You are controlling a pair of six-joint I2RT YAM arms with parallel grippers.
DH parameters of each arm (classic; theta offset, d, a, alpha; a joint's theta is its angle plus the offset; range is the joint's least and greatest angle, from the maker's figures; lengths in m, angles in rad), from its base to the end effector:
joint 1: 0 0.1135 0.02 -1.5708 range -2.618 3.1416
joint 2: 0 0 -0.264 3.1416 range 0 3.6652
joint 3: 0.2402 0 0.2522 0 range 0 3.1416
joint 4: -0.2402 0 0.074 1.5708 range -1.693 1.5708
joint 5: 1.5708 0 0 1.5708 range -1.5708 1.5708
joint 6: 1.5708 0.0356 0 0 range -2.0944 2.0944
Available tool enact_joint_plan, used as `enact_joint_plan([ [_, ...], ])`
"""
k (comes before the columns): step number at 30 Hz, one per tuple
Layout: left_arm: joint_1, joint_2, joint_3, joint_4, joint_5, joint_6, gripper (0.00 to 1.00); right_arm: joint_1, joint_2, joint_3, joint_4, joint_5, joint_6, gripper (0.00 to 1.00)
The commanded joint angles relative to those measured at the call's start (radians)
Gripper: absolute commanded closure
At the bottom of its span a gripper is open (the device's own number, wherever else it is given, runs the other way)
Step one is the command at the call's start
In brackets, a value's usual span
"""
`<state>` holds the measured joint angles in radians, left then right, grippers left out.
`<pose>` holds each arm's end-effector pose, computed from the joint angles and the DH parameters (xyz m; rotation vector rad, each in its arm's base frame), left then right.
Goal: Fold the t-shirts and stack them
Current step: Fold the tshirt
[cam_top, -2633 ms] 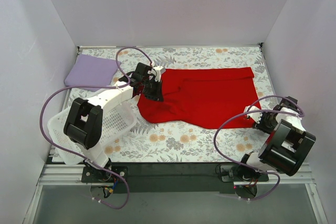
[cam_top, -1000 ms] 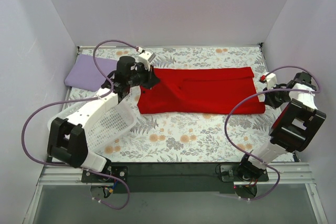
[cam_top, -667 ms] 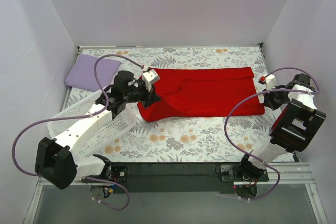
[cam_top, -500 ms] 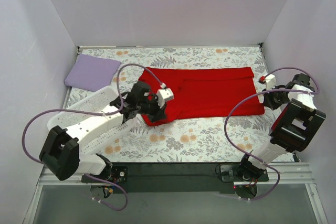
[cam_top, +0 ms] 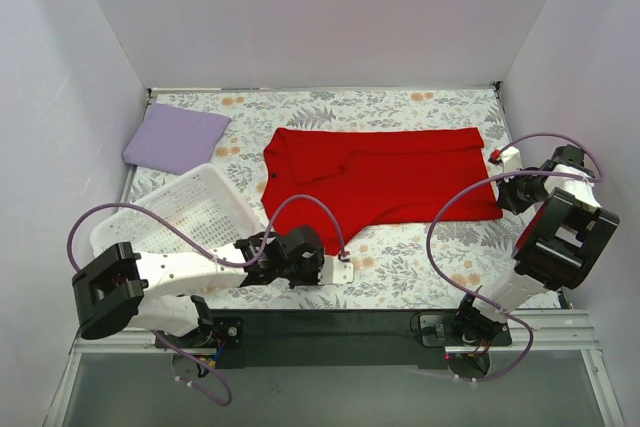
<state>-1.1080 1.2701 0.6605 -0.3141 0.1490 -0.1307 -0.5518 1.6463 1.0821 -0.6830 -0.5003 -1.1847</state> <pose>0.1037 -0.2196 0.1875 1.2873 2.2816 -0.6690 0.2750 -0.1493 0.1967 -0.8961 2.3945 0.1035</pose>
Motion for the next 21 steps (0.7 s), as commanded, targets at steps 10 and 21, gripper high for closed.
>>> enact_joint_plan([
  [10,-0.147,-0.006,-0.104,0.251,-0.404,0.186,1.00,0.012,0.003,-0.034,0.002,0.000,-0.006,0.99],
  [21,-0.165,-0.138,-0.154,0.237,-0.342,0.109,1.00,0.013,-0.054,-0.073,-0.004,0.005,-0.070,0.99],
])
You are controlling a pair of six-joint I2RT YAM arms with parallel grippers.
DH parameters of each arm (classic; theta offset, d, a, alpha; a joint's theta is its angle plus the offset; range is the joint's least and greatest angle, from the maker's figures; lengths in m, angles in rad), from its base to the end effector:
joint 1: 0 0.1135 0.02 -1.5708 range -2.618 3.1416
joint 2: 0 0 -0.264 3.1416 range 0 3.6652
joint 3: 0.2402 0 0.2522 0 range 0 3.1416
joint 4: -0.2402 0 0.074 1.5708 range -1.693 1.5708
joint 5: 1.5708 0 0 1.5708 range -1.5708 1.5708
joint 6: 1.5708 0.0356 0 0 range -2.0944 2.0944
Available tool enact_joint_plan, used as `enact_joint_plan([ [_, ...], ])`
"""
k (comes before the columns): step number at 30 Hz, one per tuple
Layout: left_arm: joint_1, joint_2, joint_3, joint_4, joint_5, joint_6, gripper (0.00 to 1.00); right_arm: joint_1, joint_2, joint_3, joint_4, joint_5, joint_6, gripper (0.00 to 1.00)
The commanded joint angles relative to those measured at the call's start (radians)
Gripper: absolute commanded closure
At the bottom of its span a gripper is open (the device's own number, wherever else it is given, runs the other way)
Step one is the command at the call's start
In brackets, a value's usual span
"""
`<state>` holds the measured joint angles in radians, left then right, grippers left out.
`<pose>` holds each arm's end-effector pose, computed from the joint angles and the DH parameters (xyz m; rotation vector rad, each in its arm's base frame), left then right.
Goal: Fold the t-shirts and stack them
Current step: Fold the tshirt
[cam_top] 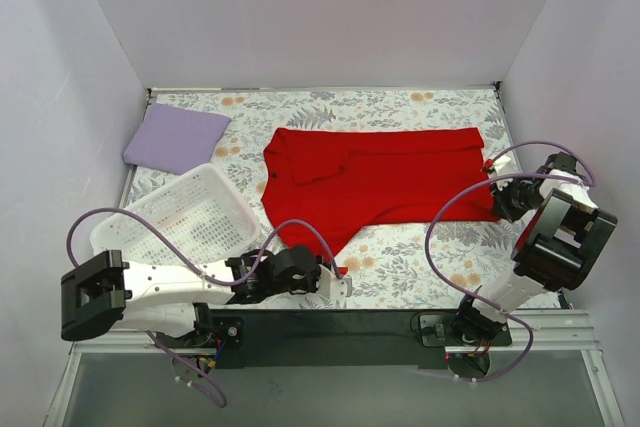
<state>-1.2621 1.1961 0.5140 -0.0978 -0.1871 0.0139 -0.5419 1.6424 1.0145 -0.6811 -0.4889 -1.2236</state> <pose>0.0758 -0.2160 0.1747 1.3352 1.9564 -0.3971 0.2653 -0.1402 0.1796 -0.9489 2.4200 0.1473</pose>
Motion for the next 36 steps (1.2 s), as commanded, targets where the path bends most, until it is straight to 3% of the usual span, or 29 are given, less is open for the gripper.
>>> enact_joint_plan([
  [1,-0.011,-0.073,-0.031,0.018,0.007,-0.023,1.00,0.005,-0.055,-0.005,-0.012,-0.007,-0.042,0.99],
  [2,-0.011,-0.087,-0.048,0.015,0.021,-0.019,1.00,0.003,-0.059,-0.007,-0.017,-0.008,-0.051,0.95],
  [3,-0.011,-0.092,-0.055,0.009,0.031,-0.017,1.00,0.005,-0.075,-0.008,-0.023,-0.010,-0.059,0.78],
  [5,-0.011,-0.096,-0.065,0.007,0.044,-0.028,1.00,0.010,-0.091,-0.016,-0.043,-0.013,-0.077,0.57],
  [8,-0.011,-0.099,-0.058,0.001,0.048,-0.051,1.00,0.026,-0.133,-0.027,-0.057,-0.020,-0.088,0.42],
  [11,-0.011,-0.096,-0.058,0.006,0.041,-0.051,1.00,0.077,-0.170,-0.036,-0.080,-0.023,-0.083,0.33],
  [16,-0.011,-0.105,-0.075,0.023,0.041,-0.069,1.00,0.253,-0.237,-0.057,-0.103,-0.056,-0.001,0.32],
  [20,-0.013,-0.121,-0.094,0.050,0.023,-0.083,1.00,0.512,-0.245,-0.033,-0.127,-0.192,0.105,0.32],
  [24,-0.011,-0.138,-0.098,0.075,0.009,-0.103,1.00,0.768,-0.127,0.041,-0.135,-0.385,0.219,0.33],
  [26,-0.011,-0.141,-0.097,0.076,0.002,-0.109,1.00,0.891,-0.025,0.123,-0.126,-0.411,0.294,0.35],
  [31,-0.011,-0.156,-0.095,0.082,-0.017,-0.127,1.00,1.019,0.172,0.315,-0.106,-0.439,0.427,0.39],
  [36,-0.011,-0.170,-0.104,0.087,-0.025,-0.135,1.00,1.065,0.290,0.413,-0.080,-0.379,0.501,0.39],
])
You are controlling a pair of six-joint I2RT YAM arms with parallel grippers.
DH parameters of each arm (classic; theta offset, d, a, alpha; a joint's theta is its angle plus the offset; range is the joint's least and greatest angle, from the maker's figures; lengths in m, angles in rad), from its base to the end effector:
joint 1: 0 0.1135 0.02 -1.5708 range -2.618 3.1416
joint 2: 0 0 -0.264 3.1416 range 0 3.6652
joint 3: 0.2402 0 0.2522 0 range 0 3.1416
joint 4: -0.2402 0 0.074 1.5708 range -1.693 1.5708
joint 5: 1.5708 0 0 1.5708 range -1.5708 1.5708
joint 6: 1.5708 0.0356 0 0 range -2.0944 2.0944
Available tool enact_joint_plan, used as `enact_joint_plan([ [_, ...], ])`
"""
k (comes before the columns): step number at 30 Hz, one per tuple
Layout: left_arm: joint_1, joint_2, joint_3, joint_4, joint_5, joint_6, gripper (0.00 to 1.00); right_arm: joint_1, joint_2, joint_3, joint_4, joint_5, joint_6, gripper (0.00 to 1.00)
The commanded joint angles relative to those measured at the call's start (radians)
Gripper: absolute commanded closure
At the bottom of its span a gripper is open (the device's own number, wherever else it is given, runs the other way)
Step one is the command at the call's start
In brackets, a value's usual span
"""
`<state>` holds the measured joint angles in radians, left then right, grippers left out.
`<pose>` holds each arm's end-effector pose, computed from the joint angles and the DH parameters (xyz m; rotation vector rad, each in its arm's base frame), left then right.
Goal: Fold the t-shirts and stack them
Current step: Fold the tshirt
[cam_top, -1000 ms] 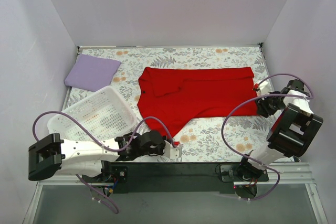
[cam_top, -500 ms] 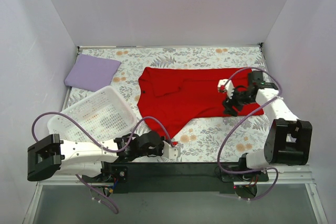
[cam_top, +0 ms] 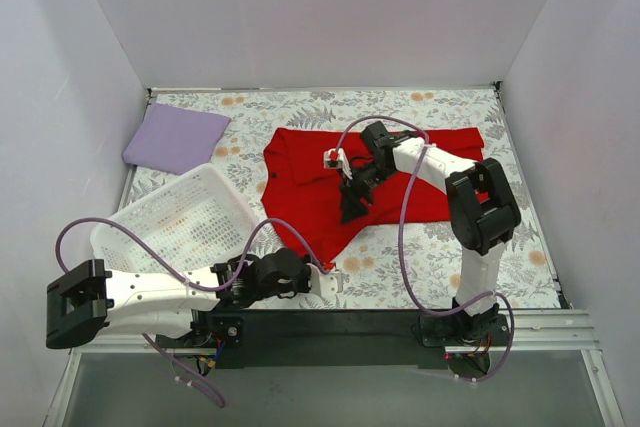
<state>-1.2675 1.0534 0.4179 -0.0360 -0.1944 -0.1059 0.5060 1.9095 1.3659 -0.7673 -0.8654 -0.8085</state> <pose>0.0685 -0.1959 0.1781 1.1604 1.9634 -0.5253 0.3134 0.2047 0.1933 -1.6766 1.9211 1.1120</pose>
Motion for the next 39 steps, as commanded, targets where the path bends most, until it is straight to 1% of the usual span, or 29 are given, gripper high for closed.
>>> enact_joint_plan([
  [1,-0.006,-0.030,-0.008,0.027,-0.017,-0.017,1.00,0.032,0.034,0.067,0.006,0.000,0.091,0.39],
  [9,-0.006,-0.035,-0.019,0.030,-0.027,-0.020,1.00,0.077,0.109,0.090,0.043,0.054,0.143,0.39],
  [18,-0.006,-0.027,-0.024,0.031,-0.030,-0.021,1.00,0.109,0.122,0.067,0.048,0.080,0.141,0.45],
  [25,-0.006,-0.033,-0.024,0.030,-0.033,-0.023,1.00,0.114,0.137,0.068,0.053,0.098,0.144,0.51],
  [30,-0.006,-0.033,-0.022,0.031,-0.033,-0.026,1.00,0.115,0.141,0.067,0.056,0.103,0.146,0.58],
  [31,-0.006,-0.035,-0.022,0.030,-0.033,-0.028,1.00,0.115,0.140,0.067,0.056,0.103,0.146,0.62],
  [33,-0.006,-0.035,-0.024,0.059,-0.031,-0.031,1.00,0.115,0.140,0.067,0.053,0.105,0.144,0.68],
  [34,-0.006,-0.035,-0.024,0.061,-0.031,-0.034,1.00,0.115,0.134,0.065,0.051,0.106,0.141,0.82],
  [36,-0.006,-0.035,-0.027,0.062,-0.033,-0.037,1.00,0.115,0.117,0.059,0.052,0.106,0.137,0.99],
  [39,-0.004,-0.039,-0.042,0.079,-0.040,-0.043,1.00,0.114,0.050,0.029,0.053,0.100,0.112,0.99],
])
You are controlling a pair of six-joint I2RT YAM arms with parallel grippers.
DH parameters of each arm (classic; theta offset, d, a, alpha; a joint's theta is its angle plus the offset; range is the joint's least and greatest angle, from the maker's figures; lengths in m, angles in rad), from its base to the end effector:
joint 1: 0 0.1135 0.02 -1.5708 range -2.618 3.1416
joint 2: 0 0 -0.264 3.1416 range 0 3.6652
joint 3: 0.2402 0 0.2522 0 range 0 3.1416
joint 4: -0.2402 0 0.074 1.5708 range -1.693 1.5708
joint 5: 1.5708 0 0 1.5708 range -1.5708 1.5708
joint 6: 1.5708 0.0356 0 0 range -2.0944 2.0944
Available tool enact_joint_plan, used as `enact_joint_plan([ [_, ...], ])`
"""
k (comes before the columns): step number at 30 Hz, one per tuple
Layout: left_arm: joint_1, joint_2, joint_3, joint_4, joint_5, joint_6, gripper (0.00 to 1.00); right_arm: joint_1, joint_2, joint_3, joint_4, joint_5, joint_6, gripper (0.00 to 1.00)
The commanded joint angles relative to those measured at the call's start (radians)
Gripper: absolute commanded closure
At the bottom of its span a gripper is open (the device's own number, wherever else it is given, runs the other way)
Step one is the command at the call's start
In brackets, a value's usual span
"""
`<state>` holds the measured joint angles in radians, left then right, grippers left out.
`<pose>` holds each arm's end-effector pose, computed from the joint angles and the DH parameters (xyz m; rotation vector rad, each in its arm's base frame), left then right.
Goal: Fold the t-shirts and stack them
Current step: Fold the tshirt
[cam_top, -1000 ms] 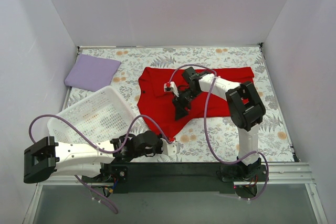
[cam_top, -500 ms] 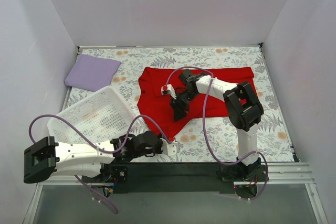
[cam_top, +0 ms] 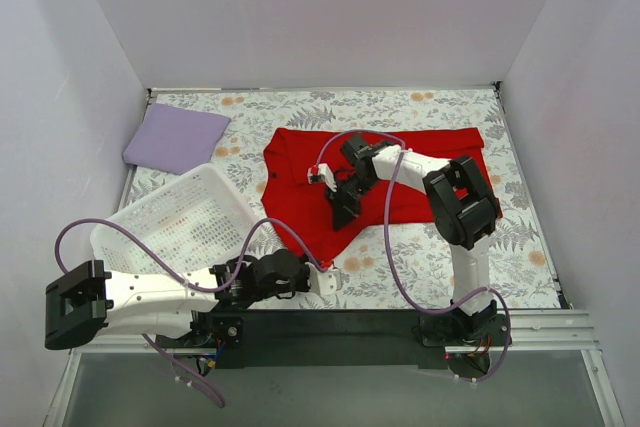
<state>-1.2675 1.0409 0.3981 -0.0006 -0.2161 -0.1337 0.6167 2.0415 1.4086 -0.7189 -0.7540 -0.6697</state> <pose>0.0687 -0.1940 0.1772 1.1040 1.9612 -0.5381 0.3077 0.2480 0.1547 -1.7224 2.1010 1.0664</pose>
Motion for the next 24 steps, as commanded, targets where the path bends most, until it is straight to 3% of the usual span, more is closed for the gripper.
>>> enact_joint_plan([
  [1,-0.004,-0.028,-0.027,0.051,-0.019,-0.017,1.00,0.002,-0.125,-0.025,0.006,-0.018,-0.036,0.99],
  [10,0.108,-0.061,-0.054,0.137,0.037,-0.075,1.00,-0.023,-0.365,-0.210,0.013,-0.094,-0.152,0.99],
  [17,0.255,-0.065,-0.044,0.185,0.207,-0.150,1.00,-0.023,-0.425,-0.316,0.007,-0.143,-0.234,0.99],
  [24,0.286,-0.055,-0.031,0.188,0.261,-0.176,1.00,-0.011,-0.478,-0.430,0.006,-0.065,-0.341,0.99],
])
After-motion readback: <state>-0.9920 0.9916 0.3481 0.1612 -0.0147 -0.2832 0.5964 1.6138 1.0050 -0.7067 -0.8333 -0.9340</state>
